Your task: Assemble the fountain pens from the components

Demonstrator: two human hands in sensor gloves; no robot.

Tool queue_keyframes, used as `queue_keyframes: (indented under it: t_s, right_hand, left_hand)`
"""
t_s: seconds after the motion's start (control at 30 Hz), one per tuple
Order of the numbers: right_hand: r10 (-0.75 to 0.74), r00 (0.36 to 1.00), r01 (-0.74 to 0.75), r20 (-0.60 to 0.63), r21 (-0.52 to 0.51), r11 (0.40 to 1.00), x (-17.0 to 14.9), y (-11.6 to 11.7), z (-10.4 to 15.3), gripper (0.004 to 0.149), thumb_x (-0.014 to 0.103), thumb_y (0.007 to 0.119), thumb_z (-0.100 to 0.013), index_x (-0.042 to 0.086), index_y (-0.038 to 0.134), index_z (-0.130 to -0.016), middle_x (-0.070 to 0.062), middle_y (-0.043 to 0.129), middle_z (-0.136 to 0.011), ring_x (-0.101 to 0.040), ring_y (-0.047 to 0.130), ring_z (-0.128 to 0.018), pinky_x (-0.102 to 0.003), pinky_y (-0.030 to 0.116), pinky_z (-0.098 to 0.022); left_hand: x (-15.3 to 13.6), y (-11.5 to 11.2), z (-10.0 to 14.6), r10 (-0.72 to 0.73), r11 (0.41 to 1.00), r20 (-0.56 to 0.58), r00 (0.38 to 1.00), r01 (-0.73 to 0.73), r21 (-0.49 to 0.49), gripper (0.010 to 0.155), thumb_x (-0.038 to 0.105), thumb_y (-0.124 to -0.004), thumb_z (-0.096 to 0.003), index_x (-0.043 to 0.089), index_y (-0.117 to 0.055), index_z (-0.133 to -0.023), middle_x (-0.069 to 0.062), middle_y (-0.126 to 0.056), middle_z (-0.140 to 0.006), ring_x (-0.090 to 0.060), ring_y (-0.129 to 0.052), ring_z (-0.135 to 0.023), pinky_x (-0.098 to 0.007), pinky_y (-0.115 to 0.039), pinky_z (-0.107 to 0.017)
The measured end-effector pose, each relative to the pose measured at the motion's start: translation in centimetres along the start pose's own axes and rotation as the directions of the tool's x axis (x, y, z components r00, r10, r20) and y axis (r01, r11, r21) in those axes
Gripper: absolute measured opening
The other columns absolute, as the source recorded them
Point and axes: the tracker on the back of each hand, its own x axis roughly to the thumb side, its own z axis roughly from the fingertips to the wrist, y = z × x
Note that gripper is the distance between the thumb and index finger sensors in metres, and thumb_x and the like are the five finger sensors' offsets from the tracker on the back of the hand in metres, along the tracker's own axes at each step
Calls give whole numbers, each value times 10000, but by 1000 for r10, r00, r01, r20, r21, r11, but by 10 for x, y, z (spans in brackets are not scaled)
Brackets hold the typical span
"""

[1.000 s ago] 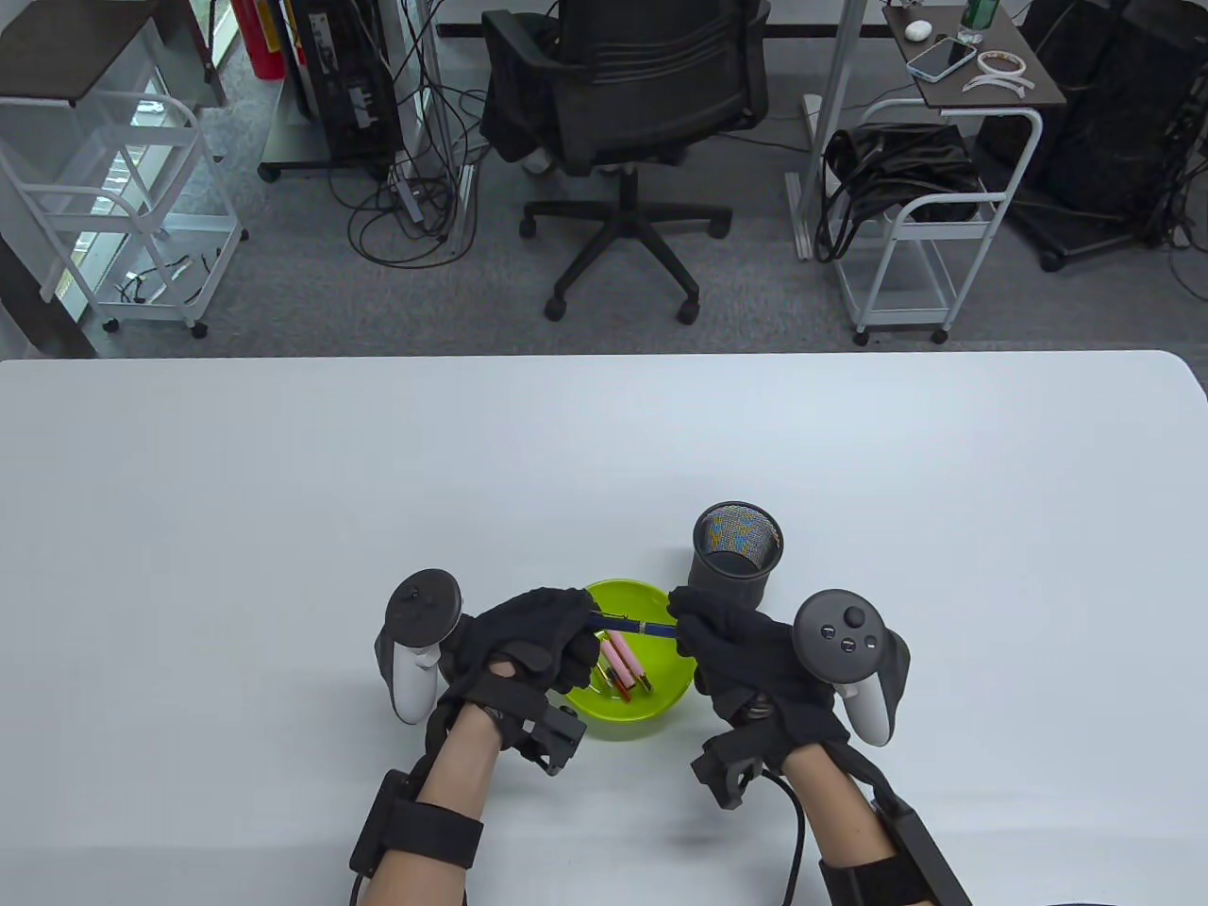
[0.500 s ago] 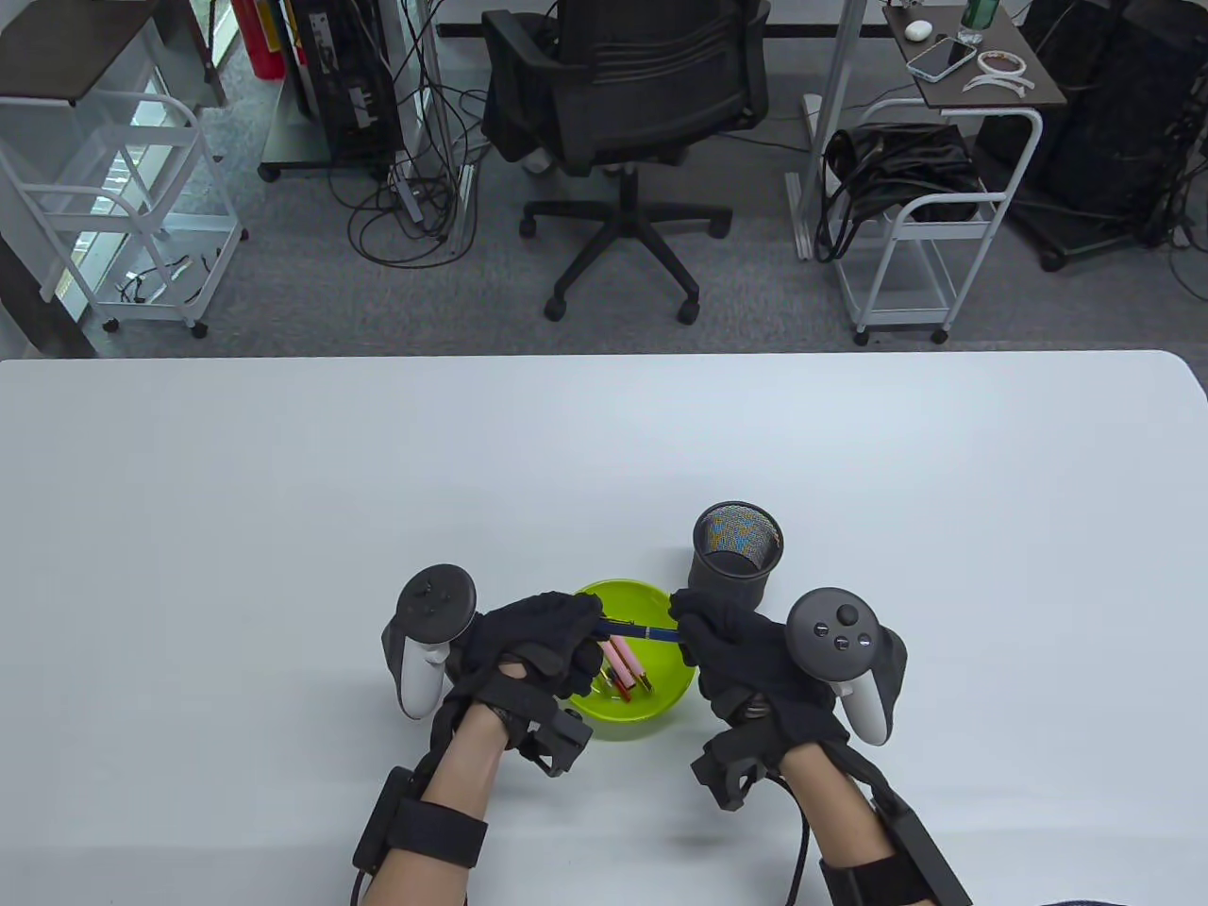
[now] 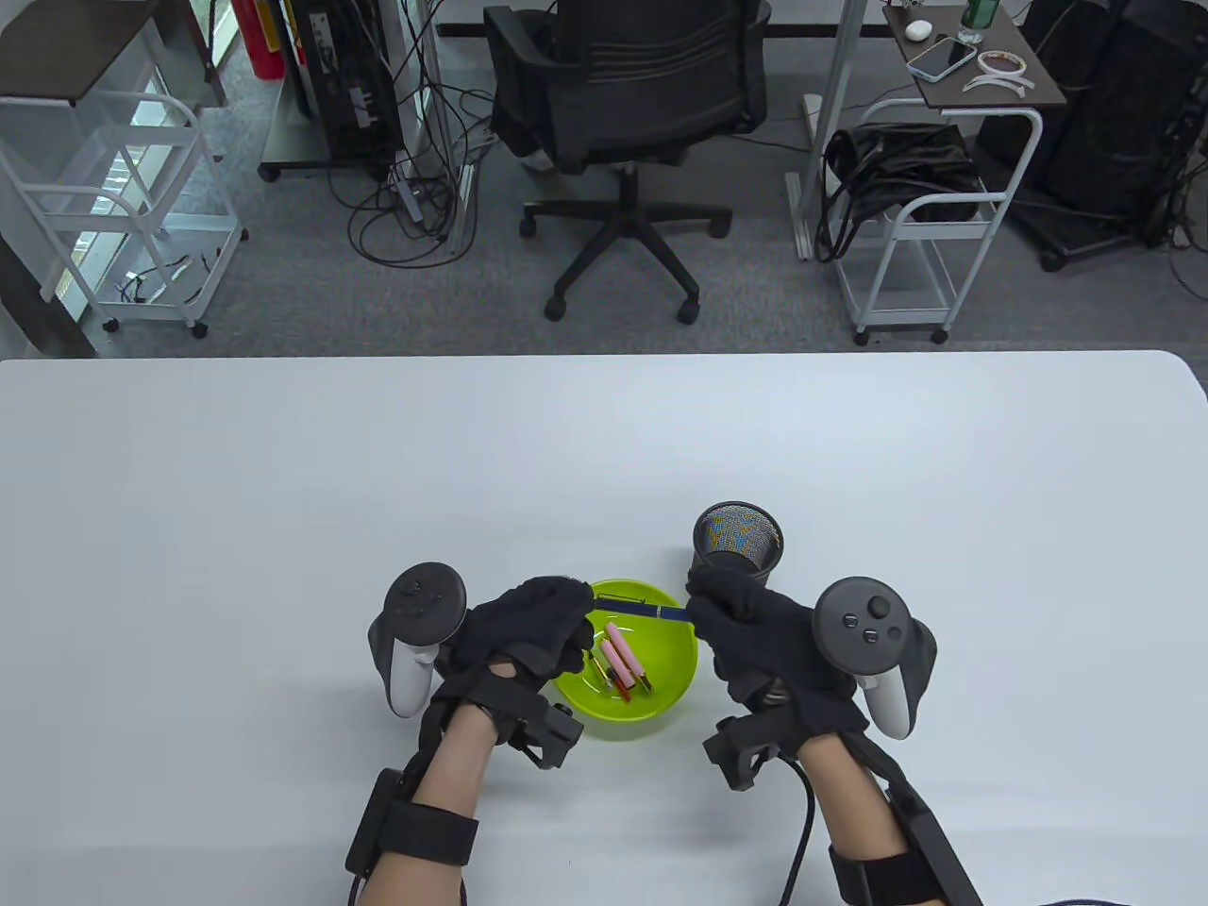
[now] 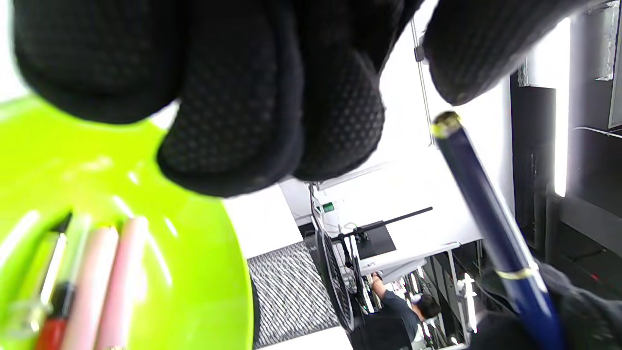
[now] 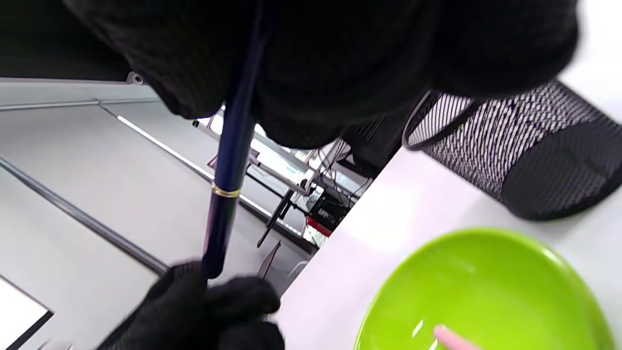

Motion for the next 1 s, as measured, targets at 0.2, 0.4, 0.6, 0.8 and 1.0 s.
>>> queue_keyframes:
  t_s: [0.2,0.4,0.6,0.8,1.0]
  right_hand:
    - [4,995,-12,-98,-89,996,1,-19,-8,471,338,785,-467,121,821,-884,-98,961,-651,-174,978,-196,-434,901,-191]
    - [230,946,-253,-230,-79,964,0,-36,-20,486,300,751,-484,141,753,-943,-117,874,-783,-197,959,-311,-443,880,-260]
    - [468,839,-494,-279,-26,869,-1,-32,-34,495,271,765,-484,160,728,-965,-115,823,-852,-210,946,-378,-445,866,-295]
    - [657,707,-667,-264,61,742,-1,-9,-51,485,266,744,-490,181,727,-967,-103,806,-871,-206,937,-400,-438,859,-308]
    - [746,606,-742,-277,143,655,-8,14,-68,477,271,729,-493,198,738,-965,-89,799,-886,-208,933,-407,-428,848,-294]
  left_hand:
    - [-6,11,2,78,996,-21,997,-77,40,534,483,-737,-538,68,-829,-860,-96,-999,-635,-233,-1036,-407,-478,-855,-333]
    - [-7,13,1,81,996,-22,996,-80,40,531,483,-720,-543,74,-828,-863,-95,-997,-641,-234,-1036,-415,-477,-854,-340]
    - [-7,12,1,78,996,-25,997,-77,33,531,482,-712,-546,75,-824,-868,-98,-994,-647,-237,-1035,-422,-480,-852,-344]
    - [-7,13,1,87,996,-21,996,-86,34,536,483,-705,-546,71,-824,-868,-103,-994,-649,-240,-1034,-425,-481,-851,-346]
    - [-6,13,1,96,995,-19,995,-96,29,539,482,-701,-547,69,-823,-870,-108,-992,-653,-246,-1033,-430,-485,-849,-349]
